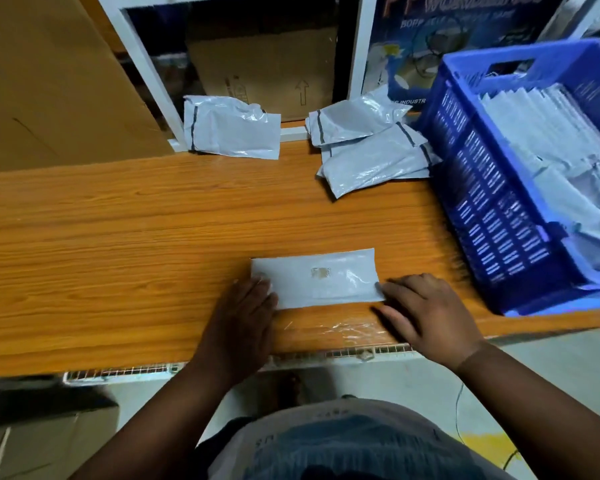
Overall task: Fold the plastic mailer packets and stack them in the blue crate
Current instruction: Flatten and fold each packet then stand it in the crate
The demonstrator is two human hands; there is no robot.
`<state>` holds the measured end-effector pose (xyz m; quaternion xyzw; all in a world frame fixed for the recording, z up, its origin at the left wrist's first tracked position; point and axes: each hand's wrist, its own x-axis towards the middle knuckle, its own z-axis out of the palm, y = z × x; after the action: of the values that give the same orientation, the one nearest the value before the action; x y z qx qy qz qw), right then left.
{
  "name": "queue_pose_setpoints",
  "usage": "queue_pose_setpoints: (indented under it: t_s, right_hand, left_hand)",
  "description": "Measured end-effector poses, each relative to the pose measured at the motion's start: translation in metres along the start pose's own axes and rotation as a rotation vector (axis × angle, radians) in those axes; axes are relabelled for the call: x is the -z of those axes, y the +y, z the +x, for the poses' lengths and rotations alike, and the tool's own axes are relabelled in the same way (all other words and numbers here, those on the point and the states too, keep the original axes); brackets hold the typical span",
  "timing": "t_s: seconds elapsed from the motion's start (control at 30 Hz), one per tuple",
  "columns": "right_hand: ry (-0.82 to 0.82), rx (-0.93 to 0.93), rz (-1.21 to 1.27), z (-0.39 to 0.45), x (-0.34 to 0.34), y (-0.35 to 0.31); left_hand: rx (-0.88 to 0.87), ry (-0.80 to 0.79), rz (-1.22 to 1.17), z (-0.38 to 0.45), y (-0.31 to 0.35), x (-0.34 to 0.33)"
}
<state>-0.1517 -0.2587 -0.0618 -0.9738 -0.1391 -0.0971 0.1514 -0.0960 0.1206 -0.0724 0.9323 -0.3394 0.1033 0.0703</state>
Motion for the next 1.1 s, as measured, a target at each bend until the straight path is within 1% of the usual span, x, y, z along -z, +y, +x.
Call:
queue_pose_setpoints:
  t_s: [0.1,0.17,0.3,0.37,0.43,0.47,0.57,0.6,0.67,0.83,1.03,1.1]
  right_hand:
    - [0.055,-0.057,0.064,0.012,0.014,-0.007]
    - [0.037,-0.093,0.050,0.033,0.013,-0.013]
    - [-0.144,-0.069,-0.032,0.080,-0.009,-0.031]
    - [-0.235,-0.072,-0.061,0.088,-0.029,-0.034]
    - [-0.327,-0.068,-0.090,0.083,-0.051,-0.034]
    - [-0.344,-0.066,-0.095,0.079,-0.058,-0.033]
    - [-0.324,-0.084,-0.105,0.078,-0.065,-0.030]
    - [-0.329,-0.083,-0.110,0.079,-0.065,-0.031]
    - [-0.326,-0.081,-0.116,0.079,-0.065,-0.033]
    - [-0.300,-0.067,-0.134,0.078,-0.072,-0.029]
    - [-0.261,-0.057,-0.166,0.078,-0.075,-0.028]
    - [-0.271,-0.060,-0.171,0.079,-0.073,-0.029]
  left_hand:
    - [0.049,0.064,-0.021,0.000,0.018,0.006]
    - [0.055,0.078,-0.034,0.010,0.025,0.007]
    - [0.080,0.051,-0.034,0.059,0.050,0.023]
    - [0.101,-0.014,0.029,0.088,0.061,0.028]
    - [0.087,-0.072,0.099,0.110,0.066,0.024]
    - [0.070,-0.103,0.123,0.118,0.066,0.019]
    - [0.023,-0.223,0.173,0.130,0.066,-0.008]
    - [0.018,-0.262,0.159,0.130,0.068,-0.017]
    - [0.033,-0.288,0.095,0.127,0.071,-0.032]
    - [0.077,-0.237,0.130,0.119,0.067,-0.045]
    - [0.078,-0.190,0.086,0.115,0.061,-0.061]
    - [0.071,-0.187,0.067,0.115,0.059,-0.060]
